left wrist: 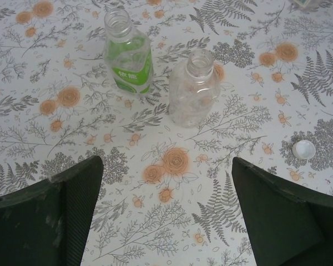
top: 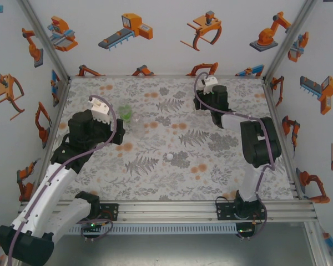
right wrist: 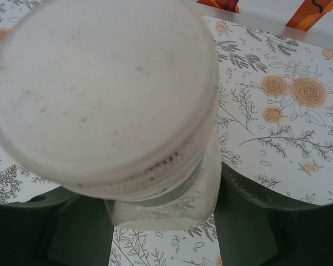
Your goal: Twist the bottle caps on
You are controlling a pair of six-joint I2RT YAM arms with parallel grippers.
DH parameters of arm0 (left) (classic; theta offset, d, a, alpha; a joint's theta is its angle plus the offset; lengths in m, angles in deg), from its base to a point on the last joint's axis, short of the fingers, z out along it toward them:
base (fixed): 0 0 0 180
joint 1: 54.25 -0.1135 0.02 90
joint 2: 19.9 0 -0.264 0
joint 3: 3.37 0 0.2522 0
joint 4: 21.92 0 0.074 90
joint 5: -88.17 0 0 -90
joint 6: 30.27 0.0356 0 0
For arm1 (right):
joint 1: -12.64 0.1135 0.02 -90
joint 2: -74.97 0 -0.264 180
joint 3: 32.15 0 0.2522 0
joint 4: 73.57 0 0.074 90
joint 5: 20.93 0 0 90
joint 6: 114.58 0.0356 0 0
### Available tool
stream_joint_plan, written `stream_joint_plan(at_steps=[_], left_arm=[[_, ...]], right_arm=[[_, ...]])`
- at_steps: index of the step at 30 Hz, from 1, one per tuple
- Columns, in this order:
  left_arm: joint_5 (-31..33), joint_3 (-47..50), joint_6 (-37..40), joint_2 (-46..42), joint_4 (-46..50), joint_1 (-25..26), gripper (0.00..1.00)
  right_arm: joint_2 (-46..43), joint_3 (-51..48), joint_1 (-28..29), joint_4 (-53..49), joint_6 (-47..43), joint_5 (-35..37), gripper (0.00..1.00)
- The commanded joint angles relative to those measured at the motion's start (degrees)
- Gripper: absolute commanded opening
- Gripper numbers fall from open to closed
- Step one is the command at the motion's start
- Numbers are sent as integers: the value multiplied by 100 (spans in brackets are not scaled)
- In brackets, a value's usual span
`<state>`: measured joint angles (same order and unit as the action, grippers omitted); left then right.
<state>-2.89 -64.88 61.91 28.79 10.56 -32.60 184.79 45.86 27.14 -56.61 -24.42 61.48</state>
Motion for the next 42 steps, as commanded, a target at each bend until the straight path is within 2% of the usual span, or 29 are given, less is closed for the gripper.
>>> stream_joint_plan(at_steps=[1,5,9,18,30,36,42], left_arm=[[56,46,114,-27,-138,-38,90],[85,46,108,-26,-132,-49,90],[43,64,64,-52,-167,-47,90],[-14,64,56,-151,-134,-47,90],[-98,-23,23,-269,-26,-47,91],[-220,-57,-24,-279,-31,-83,91],[-445,-85,-110,-262,-57,-176,91]], right_arm=[[57,-5,-18,135,-36,89,49],[23,-60,-18,136,-20,135,65],[-59,-45,-18,103,17,239,71],[-470,269,-24,-400,-58,165,73],[-1508,699,-9,-1453,-236,-87,73],[-2111,483,74,-1818,-243,-510,72],[-2719,-111,463,-1852,-292,-1108,72]])
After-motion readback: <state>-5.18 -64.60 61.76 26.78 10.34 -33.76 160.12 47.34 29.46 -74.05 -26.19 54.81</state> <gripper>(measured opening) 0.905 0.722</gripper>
